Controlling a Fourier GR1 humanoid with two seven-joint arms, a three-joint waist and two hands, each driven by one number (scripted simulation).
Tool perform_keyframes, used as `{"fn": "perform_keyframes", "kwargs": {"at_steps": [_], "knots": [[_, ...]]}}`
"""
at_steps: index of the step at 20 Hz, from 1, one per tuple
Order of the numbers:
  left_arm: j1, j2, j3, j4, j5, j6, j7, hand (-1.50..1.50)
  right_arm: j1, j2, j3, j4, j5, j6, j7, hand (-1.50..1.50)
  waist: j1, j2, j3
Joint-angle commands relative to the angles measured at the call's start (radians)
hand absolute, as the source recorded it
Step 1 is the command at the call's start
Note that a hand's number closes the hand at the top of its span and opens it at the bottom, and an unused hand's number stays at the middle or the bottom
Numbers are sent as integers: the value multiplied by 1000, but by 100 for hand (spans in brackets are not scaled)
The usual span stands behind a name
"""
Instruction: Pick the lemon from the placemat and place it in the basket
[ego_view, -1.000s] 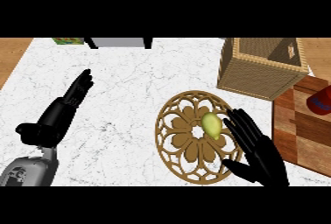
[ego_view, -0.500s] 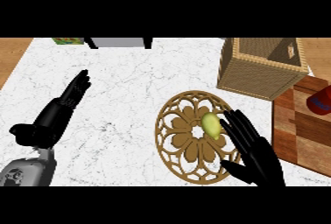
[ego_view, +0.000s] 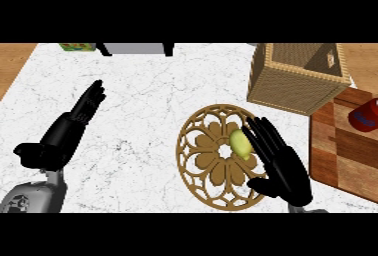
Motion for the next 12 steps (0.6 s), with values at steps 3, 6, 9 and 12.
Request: {"fn": "perform_keyframes", "kwargs": {"at_steps": [3, 6, 9, 12], "knots": [[-23, -20, 3, 20, -18, -7, 5, 0, 34, 86, 82, 10, 102, -63, 93, -150, -1, 5, 7], [-75, 21, 72, 52, 35, -62, 2, 0, -57, 39, -9, 102, 55, -15, 48, -150, 1, 6, 7], [-79, -4, 65, 27, 17, -29, 30, 0, -77, 35, -31, 127, 54, -11, 66, -150, 1, 6, 7], [38, -32, 12, -40, -26, -30, -12, 0, -116, 67, -25, 181, 95, -14, 106, -150, 6, 5, 7]]}}
